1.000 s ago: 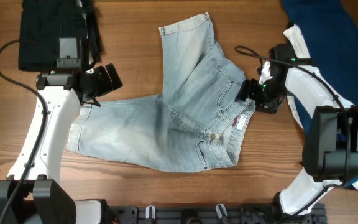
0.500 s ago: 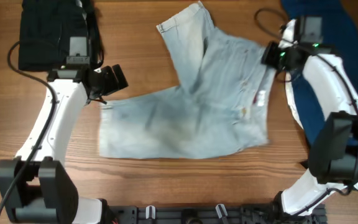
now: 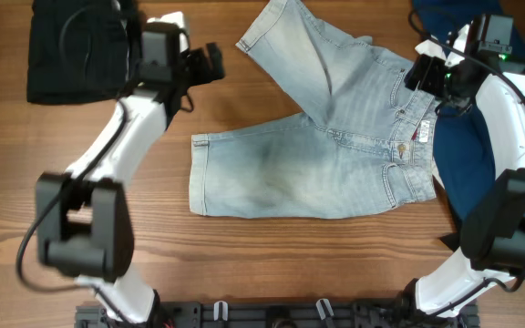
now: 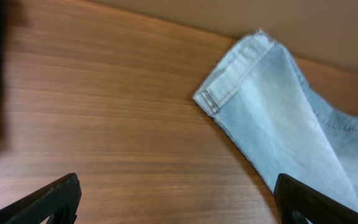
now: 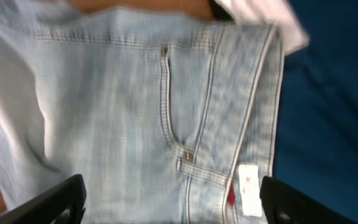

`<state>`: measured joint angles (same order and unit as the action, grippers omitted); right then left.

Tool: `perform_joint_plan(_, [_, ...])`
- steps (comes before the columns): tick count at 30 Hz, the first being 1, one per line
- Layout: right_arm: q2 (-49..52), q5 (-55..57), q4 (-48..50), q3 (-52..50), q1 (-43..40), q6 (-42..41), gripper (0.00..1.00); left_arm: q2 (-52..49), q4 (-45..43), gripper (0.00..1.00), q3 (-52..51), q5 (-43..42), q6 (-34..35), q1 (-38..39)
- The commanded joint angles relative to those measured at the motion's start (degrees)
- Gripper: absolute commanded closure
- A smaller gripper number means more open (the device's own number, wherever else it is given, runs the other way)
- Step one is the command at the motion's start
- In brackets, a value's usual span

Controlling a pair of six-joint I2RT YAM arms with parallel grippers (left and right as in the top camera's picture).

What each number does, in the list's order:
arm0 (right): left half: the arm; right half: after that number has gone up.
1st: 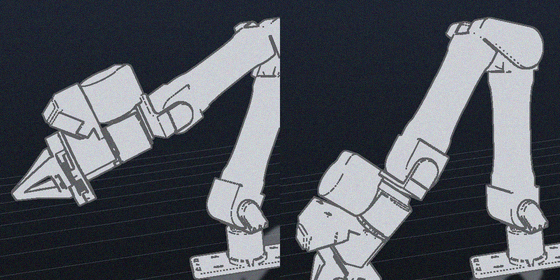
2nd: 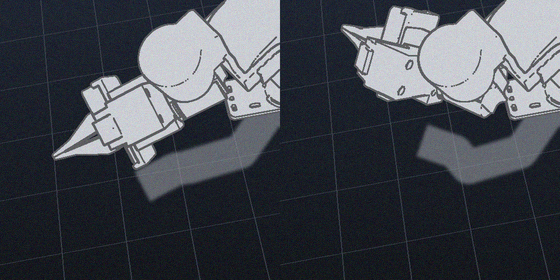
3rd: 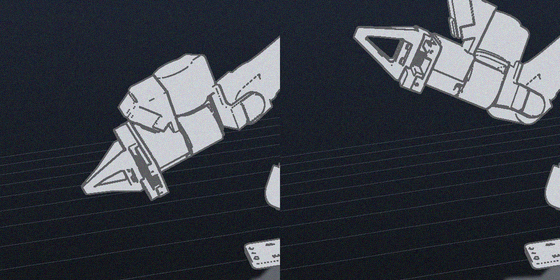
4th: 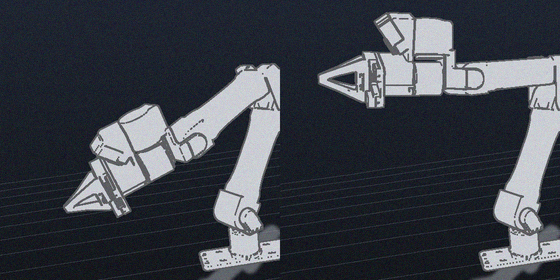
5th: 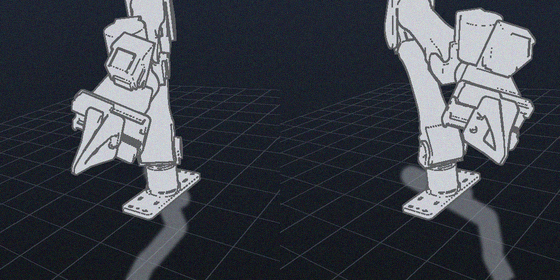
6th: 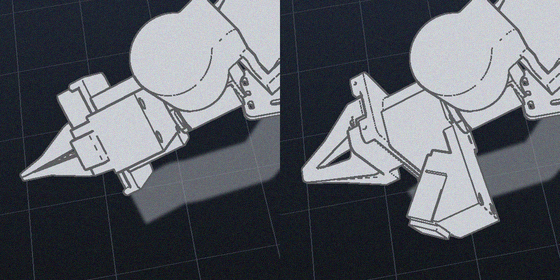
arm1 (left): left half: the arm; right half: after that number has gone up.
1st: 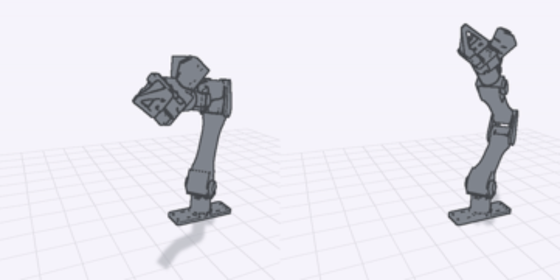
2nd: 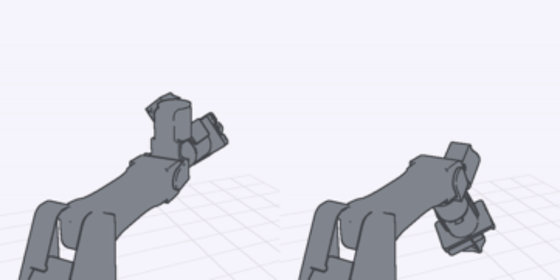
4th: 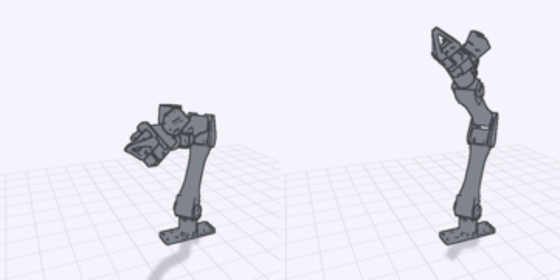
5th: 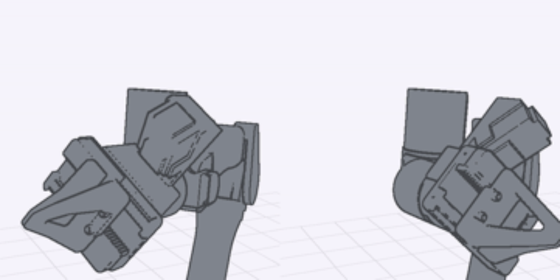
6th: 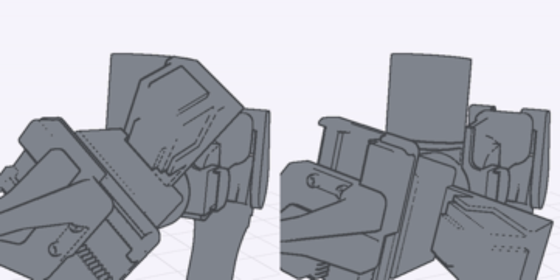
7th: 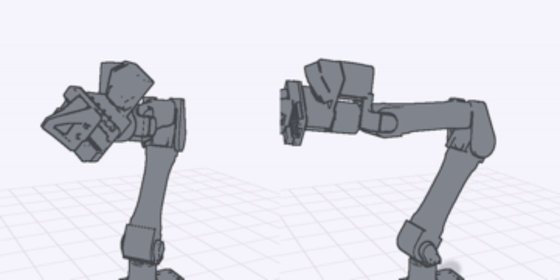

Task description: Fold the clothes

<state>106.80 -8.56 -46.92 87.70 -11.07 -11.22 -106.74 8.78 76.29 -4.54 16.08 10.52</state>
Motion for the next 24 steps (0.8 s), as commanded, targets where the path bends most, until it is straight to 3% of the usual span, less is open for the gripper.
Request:
perform_joint_plan(1, [-2.16,-1.60,-3.28,1.03,0.17,1.03,0.06,-10.73,0.00,0.00,10.75,-1.46,-6.99,3.26])
perform_joint_plan(6, [-2.25,-1.79,-7.10,1.01,0.20,1.25,0.04,-23.34,-5.38,0.00,21.59,-2.08,-13.27,8.52])
perform_joint_plan(10, [-2.25,-1.81,-8.24,1.01,0.20,0.92,0.01,-31.21,-15.89,0.00,21.73,-1.27,-16.20,13.49])
perform_joint_plan(16, [-2.25,-1.79,-8.24,1.01,0.28,0.74,0.01,-36.57,-16.24,0.02,21.77,5.68,-22.10,15.74])
perform_joint_plan(20, [-2.25,-1.79,-8.24,1.01,0.28,0.70,0.00,-36.65,-9.64,0.25,21.77,5.75,-22.10,14.12])
perform_joint_plan(24, [-2.25,-1.81,-8.24,0.96,0.28,0.68,0.00,-36.63,9.27,0.51,25.14,5.73,-21.59,10.01])
